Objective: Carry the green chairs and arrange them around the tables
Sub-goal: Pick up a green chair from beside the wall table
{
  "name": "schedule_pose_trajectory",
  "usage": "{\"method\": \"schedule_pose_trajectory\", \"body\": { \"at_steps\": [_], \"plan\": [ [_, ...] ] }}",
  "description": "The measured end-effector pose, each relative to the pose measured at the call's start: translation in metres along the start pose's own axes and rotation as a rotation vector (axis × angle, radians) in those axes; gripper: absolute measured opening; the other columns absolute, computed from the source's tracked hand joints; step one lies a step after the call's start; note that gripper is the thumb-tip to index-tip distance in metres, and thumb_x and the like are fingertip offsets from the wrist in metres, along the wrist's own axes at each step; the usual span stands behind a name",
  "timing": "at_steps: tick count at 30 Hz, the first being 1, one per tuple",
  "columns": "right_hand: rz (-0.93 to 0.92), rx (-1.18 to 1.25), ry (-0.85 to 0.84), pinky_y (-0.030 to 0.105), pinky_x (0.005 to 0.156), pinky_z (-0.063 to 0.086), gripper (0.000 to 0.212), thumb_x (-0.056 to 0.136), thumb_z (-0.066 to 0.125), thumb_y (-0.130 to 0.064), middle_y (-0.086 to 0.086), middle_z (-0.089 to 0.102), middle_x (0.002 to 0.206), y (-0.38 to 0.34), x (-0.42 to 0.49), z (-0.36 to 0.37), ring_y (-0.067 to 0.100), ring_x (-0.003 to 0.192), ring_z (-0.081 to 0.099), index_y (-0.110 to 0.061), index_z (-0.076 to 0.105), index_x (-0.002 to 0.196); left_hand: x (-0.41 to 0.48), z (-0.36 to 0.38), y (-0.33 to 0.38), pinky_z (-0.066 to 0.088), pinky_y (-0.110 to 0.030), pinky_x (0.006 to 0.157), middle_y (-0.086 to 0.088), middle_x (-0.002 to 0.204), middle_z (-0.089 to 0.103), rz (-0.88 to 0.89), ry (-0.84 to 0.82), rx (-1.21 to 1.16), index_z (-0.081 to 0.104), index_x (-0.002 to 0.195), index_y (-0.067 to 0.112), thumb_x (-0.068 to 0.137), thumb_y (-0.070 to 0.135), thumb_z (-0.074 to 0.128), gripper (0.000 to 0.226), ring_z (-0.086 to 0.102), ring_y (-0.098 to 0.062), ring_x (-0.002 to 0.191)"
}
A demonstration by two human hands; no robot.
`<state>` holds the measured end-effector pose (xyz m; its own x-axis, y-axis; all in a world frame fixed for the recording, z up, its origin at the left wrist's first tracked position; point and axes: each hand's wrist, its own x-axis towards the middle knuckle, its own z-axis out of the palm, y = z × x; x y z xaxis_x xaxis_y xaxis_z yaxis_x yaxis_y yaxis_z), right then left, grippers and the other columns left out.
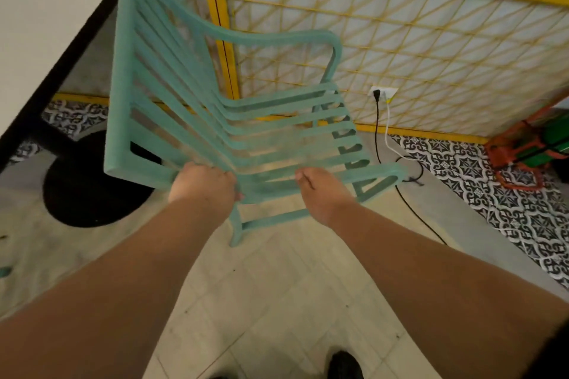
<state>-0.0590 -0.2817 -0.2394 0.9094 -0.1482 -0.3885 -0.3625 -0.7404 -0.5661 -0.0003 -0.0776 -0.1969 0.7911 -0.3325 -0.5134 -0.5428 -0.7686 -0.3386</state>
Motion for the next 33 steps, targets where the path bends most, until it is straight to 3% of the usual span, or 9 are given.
{"method": "schedule_pose_trajectory", "body": {
  "at_steps": [4,7,9,19,33],
  "plan": [
    [-0.058,-0.187,-0.058,0.044,0.119,0.026,0.039,0.110,0.034,-0.036,0.002,0.061,0.108,0.016,0.025,0.017,0.032,0.123,0.050,-0.017,0.066,0.123,0.011,0.008,0.002,0.036,-0.040,0.082,-0.002,0.123,0.061,0.009,0.010,0.061,0.051,0.131,0.023,0.107,0.053,0.025,0.046,0.060,-0.026,0.116],
    [-0.006,-0.329,-0.152,0.052,0.125,0.003,0.050,0.109,0.023,-0.047,0.010,0.052,0.142,0.013,0.041,0.025,0.036,0.141,0.035,-0.021,0.055,0.136,0.010,0.012,0.001,0.039,-0.040,0.088,0.000,0.120,0.062,0.000,0.059,0.028,0.052,0.126,0.023,0.106,0.056,0.026,0.047,0.062,-0.024,0.113],
    [0.021,-0.415,-0.204,0.057,0.124,-0.003,0.054,0.108,0.018,-0.049,0.011,0.043,0.150,0.009,0.049,0.028,0.039,0.145,0.027,-0.022,0.046,0.145,0.010,0.012,0.000,0.039,-0.040,0.089,0.001,0.120,0.063,-0.002,0.083,0.024,0.053,0.124,0.024,0.106,0.058,0.026,0.047,0.062,-0.023,0.112],
    [-0.054,-0.413,-0.189,0.052,0.118,0.014,0.049,0.107,0.021,-0.054,0.004,0.054,0.130,0.020,0.048,0.024,0.034,0.130,0.040,-0.025,0.058,0.121,0.006,0.015,0.006,0.037,-0.037,0.086,0.004,0.111,0.061,-0.038,0.103,-0.019,0.052,0.121,0.026,0.106,0.058,0.023,0.046,0.061,-0.020,0.106],
    [-0.061,-0.387,-0.204,0.049,0.121,0.001,0.043,0.110,0.021,-0.046,-0.003,0.052,0.125,0.054,0.023,0.013,0.029,0.134,0.036,-0.032,0.058,0.127,-0.041,0.010,0.065,0.029,-0.039,0.081,-0.003,0.125,0.061,-0.120,0.019,-0.072,0.050,0.130,0.019,0.109,0.049,0.028,0.043,0.060,-0.025,0.114]
  ]
}}
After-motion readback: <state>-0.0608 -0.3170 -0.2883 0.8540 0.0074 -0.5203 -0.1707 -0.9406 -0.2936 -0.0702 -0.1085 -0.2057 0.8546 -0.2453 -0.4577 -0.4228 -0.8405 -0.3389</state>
